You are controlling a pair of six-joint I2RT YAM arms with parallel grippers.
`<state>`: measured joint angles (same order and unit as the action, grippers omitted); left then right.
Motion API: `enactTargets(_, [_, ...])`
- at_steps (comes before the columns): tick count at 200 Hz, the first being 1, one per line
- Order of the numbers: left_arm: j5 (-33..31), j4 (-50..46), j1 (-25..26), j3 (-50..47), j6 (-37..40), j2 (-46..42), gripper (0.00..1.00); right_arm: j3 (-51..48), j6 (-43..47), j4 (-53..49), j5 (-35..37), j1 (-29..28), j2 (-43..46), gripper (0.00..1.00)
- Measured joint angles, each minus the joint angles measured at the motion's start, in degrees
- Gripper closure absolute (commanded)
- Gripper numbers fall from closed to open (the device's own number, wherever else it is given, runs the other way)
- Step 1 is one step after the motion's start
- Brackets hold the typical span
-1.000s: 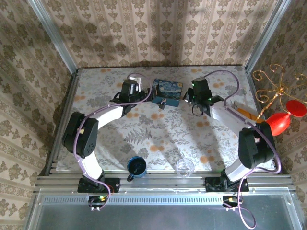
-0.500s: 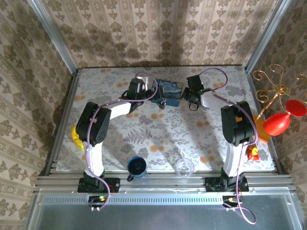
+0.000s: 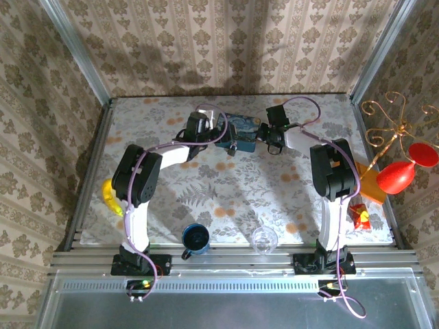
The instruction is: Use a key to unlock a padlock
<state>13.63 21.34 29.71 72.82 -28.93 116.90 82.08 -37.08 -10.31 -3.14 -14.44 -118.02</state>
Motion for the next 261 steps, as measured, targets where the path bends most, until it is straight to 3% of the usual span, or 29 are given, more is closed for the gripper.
enactTargets(85, [-4.48,2.23,2.01,-10.75,-0.24,-6.71,0.0,-2.16,-0.31,3.06,-0.39,-1.95,0.66,1.0])
enactTargets(178, [-14.38,-2.4,7.43,-26.75,-2.38,-22.77,0.0,-16.17,-5.64,7.89,1.92,-9.31,9.92,1.0])
enactTargets(261, [-19.15,-4.42,10.56,-33.97,-4.17,-32.96,0.0,-17.64,-7.13,3.76,4.74,-12.35,13.0,1.0])
